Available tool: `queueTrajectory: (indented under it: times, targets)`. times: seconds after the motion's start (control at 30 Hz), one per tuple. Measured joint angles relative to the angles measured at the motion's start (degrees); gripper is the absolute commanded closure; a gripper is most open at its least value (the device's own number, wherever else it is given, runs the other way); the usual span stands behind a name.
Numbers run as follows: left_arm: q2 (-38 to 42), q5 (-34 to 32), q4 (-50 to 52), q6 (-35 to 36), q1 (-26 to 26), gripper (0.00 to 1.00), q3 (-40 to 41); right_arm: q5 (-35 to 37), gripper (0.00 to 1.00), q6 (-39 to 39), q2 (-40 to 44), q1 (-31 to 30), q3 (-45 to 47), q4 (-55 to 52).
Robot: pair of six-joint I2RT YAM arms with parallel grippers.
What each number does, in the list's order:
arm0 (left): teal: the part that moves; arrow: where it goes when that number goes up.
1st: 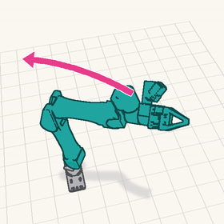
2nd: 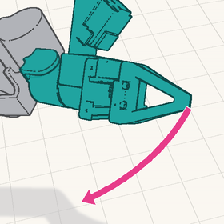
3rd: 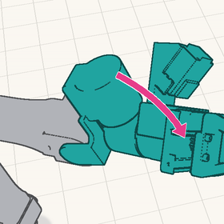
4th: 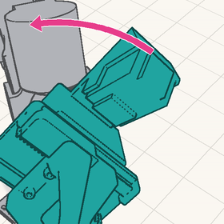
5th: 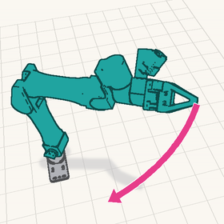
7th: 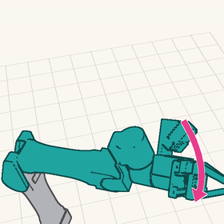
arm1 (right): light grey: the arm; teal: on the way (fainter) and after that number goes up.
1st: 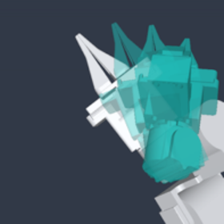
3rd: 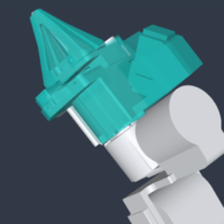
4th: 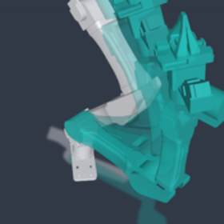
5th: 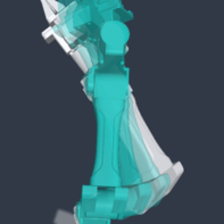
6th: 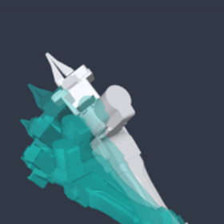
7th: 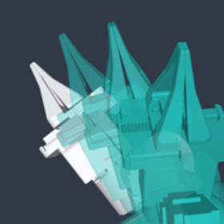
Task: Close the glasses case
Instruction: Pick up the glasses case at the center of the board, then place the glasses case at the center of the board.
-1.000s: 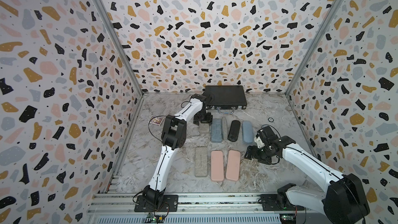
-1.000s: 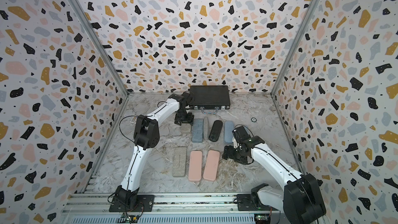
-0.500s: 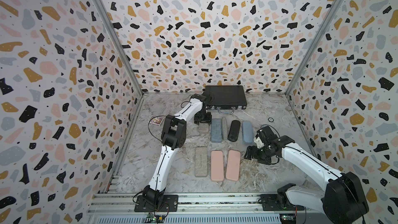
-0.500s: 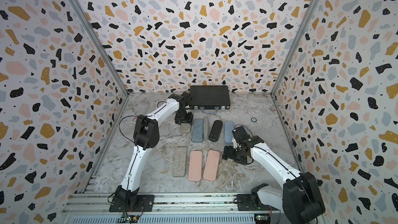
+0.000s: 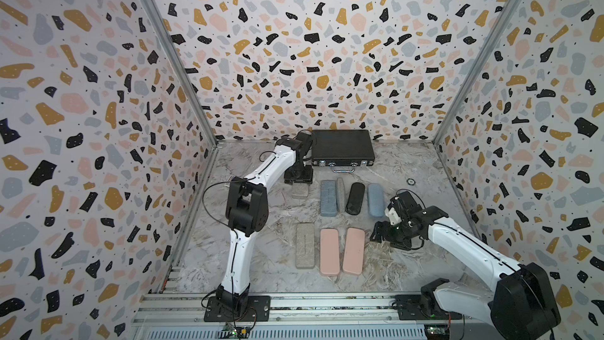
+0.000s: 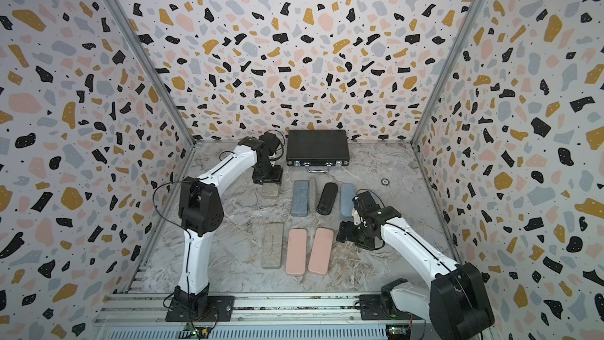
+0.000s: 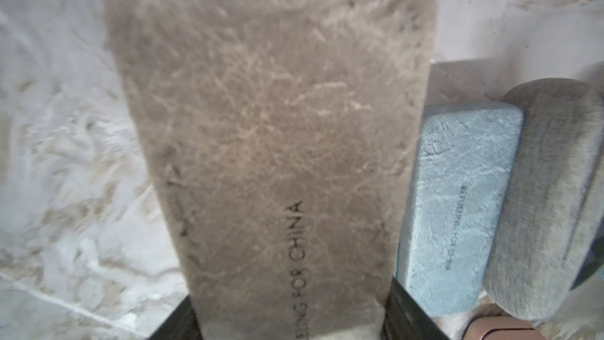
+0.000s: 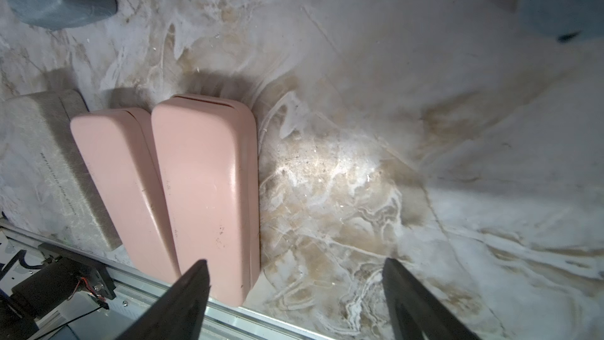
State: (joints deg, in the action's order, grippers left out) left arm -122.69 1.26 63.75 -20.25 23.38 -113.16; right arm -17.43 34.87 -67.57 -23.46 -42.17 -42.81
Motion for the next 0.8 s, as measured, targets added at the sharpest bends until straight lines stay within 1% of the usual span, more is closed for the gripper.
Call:
queueTrajectory:
  times: [0.13,0.3,0.5,0.6,0.8]
  targets:
    - [8.5,-1.6,-1.9,0.1,-1.8,0.33,9.1,0.0,0.15,-0.2,0.0,0.0,0.0,0.0]
    - [19.2,-3.6,-4.8,-0.3,-3.7,0.33,26.2,-0.2,0.15,-0.5,-0.8,0.0,0.0,0.0]
    - [30.5,-4.1,-7.6,-2.7,-3.7,0.33,45.0,-0.3,0.15,-1.1,-1.6,0.0,-0.2,-0.3]
    - [36.7,-3.9,-8.5,-4.4,-3.7,0.33,52.2,-0.3,0.15,-1.5,-2.0,0.0,-1.4,-1.0]
    - [48.7,-1.3,-10.5,-8.9,-3.1,0.33,62.1,0.4,0.15,-1.9,-3.5,0.0,-6.1,-2.3]
